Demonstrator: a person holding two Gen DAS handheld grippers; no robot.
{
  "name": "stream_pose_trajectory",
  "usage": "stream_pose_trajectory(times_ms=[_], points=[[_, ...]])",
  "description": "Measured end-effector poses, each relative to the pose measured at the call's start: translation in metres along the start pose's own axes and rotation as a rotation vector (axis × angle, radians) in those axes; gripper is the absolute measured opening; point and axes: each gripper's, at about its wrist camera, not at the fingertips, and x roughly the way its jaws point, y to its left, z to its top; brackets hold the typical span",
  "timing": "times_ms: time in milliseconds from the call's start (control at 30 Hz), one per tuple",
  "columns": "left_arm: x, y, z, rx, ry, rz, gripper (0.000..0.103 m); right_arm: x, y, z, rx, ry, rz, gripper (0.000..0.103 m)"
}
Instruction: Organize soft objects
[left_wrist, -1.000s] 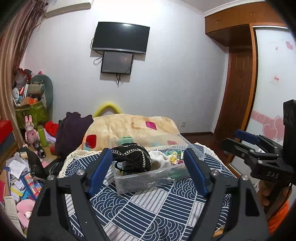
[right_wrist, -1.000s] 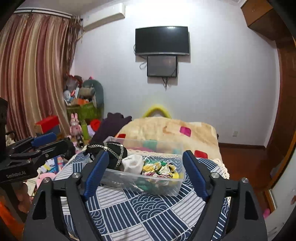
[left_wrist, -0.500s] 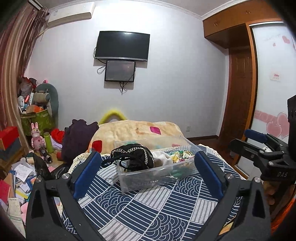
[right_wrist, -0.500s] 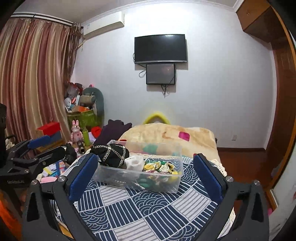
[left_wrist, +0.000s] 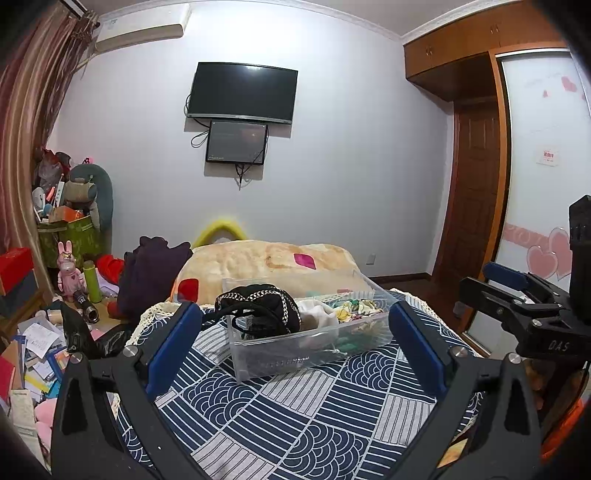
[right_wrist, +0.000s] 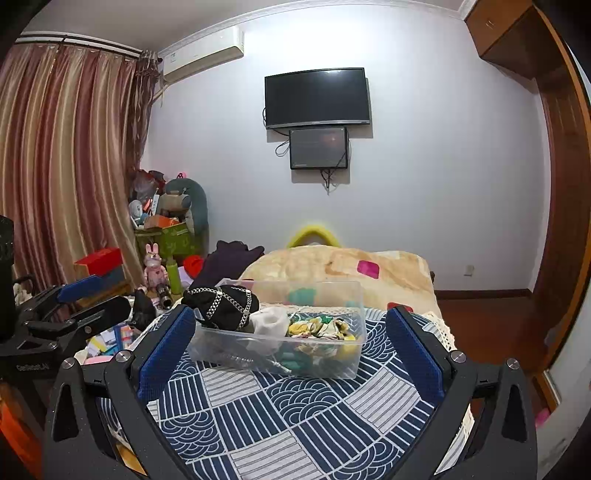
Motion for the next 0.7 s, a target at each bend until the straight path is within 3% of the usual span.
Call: stream_pose_trajectory(times_ms=[700], points=[[-0.0062, -0.0044, -0.0012, 0.014, -0.010, 0.001, 0.103, -0.0062, -0.0001, 0.0026, 0.000, -0.012, 0.006, 0.103]])
